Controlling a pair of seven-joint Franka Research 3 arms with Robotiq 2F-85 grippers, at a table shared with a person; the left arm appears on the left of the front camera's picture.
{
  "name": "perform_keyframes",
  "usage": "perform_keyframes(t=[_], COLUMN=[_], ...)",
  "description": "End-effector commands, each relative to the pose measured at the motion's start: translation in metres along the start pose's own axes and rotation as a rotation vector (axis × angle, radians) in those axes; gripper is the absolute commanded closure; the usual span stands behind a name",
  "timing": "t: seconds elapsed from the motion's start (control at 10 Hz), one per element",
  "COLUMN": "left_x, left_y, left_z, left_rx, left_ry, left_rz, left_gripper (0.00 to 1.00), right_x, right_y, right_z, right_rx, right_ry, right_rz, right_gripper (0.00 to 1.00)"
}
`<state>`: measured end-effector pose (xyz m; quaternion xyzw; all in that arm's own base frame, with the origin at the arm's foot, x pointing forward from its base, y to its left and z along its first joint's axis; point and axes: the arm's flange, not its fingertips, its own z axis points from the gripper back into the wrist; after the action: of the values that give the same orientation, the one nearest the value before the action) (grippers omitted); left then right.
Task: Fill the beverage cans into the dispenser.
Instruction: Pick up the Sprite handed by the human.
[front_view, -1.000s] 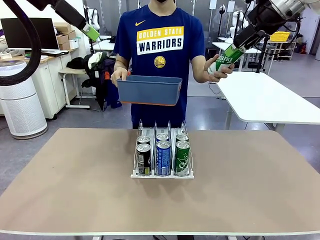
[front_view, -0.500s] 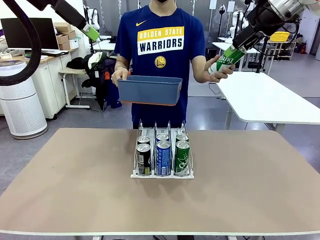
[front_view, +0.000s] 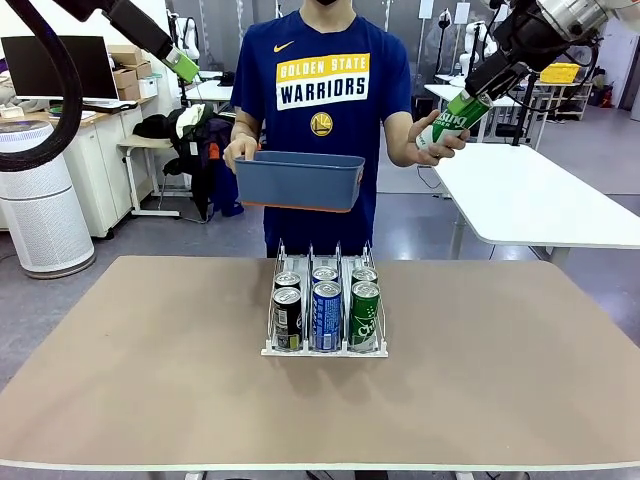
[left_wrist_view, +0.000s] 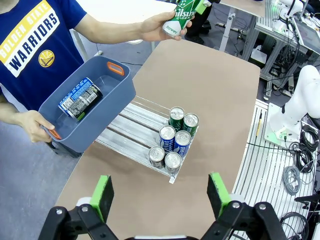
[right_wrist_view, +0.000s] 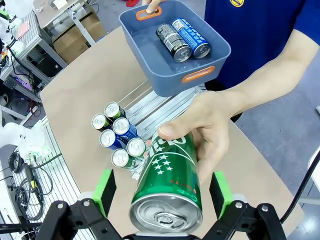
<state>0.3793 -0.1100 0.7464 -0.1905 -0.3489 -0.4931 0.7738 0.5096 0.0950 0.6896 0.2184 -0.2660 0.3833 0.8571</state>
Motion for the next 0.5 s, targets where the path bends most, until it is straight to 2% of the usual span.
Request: perform_keyframes(t=[0.0, 0.1, 0.2, 0.3, 0.4], left_x=[-0.0013, -0.0013, -0.0013, -0.0013, -0.0013], left_y=[-0.0011, -0.0011, -0.0011, -0.0011, -0.0011], left_z=[0.0009, 0.0009, 0.0009, 0.0009, 0.0009], left_rx=[-0.003, -0.003, -0.003, -0.003, -0.003], left_ry=[0.008, 0.008, 0.008, 0.008, 0.008], left_rz=[0.004, 0.004, 0.004, 0.004, 0.004], left_gripper=[0.00, 0.00, 0.00, 0.00, 0.00], right_x=[-0.0005, 0.0000, 0.0006, 0.0011, 0.0002], right_y=[-0.0005, 0.0000, -0.0011, -0.0031, -0.0029], right_z=[-0.0001, 0.0000, -0.0002, 0.0014, 0.0011], right_rx=[0.000, 0.000, -0.003, -0.007, -0.008], right_ry=[0.000, 0.000, 0.024, 0.024, 0.028], right_rz=[-0.001, 0.000, -0.011, -0.014, -0.017], right_gripper=[0.00, 0.00, 0.60, 0.60, 1.00])
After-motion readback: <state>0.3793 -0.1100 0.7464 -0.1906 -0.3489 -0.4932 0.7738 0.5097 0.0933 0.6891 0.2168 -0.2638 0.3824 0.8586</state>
